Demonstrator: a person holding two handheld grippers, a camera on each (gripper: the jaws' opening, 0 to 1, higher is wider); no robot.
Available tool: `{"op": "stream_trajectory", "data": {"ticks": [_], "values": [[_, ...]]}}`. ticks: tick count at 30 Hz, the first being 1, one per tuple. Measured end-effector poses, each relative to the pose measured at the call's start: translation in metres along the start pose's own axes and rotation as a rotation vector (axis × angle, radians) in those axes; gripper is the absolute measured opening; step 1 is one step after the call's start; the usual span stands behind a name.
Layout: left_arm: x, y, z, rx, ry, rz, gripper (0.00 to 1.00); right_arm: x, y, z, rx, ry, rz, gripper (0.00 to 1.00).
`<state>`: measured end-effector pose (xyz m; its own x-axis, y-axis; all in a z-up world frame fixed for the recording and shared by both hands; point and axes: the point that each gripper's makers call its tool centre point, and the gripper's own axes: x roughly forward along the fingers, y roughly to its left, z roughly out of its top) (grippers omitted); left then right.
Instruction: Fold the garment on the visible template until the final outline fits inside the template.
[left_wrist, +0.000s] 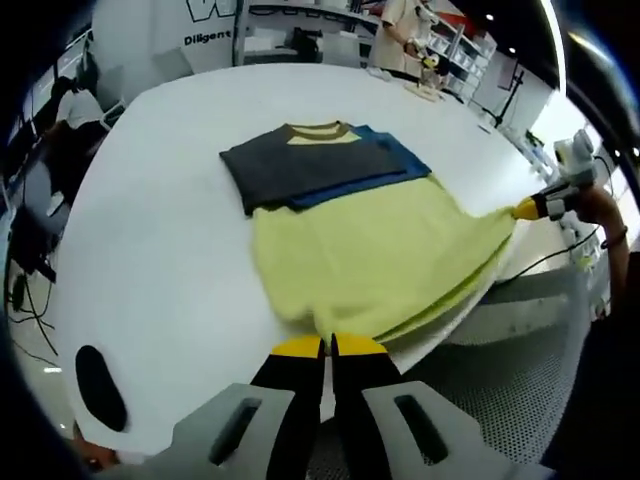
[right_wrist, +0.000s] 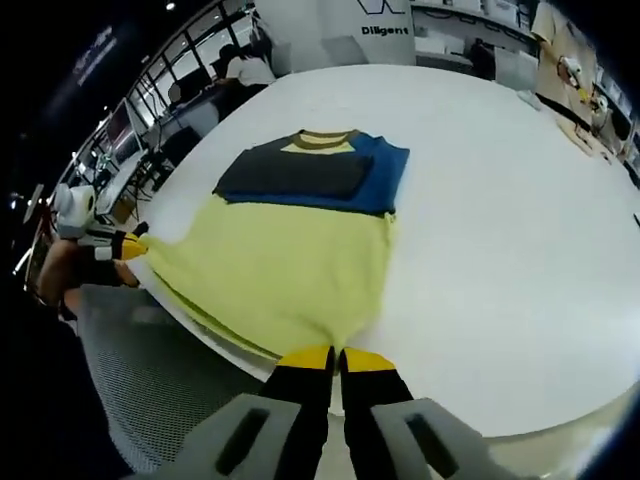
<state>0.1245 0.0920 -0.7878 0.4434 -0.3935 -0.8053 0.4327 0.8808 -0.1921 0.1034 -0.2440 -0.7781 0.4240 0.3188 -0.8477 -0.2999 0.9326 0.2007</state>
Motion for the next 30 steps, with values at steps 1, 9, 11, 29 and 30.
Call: {"op": "stream_trajectory", "data": {"ticks": [1, 9, 11, 29, 30], "values": [[-0.001, 0.001, 0.005, -0.003, -0.013, 0.000, 0.02, -0.001, 0.000, 0.005, -0.007, -0.010, 0.000, 0.00], [-0.004, 0.012, 0.035, -0.010, -0.070, 0.006, 0.02, -0.004, -0.004, 0.039, -0.029, -0.068, -0.011, 0.00], [-0.003, 0.015, 0.042, -0.011, -0.073, 0.015, 0.02, -0.004, -0.007, 0.048, -0.031, -0.083, -0.015, 0.00], [0.003, 0.040, 0.116, 0.025, -0.168, 0.060, 0.02, 0.000, -0.020, 0.138, -0.080, -0.213, -0.041, 0.00], [0.004, 0.041, 0.120, 0.044, -0.170, 0.068, 0.02, 0.001, -0.021, 0.140, -0.082, -0.215, -0.041, 0.00]]}}
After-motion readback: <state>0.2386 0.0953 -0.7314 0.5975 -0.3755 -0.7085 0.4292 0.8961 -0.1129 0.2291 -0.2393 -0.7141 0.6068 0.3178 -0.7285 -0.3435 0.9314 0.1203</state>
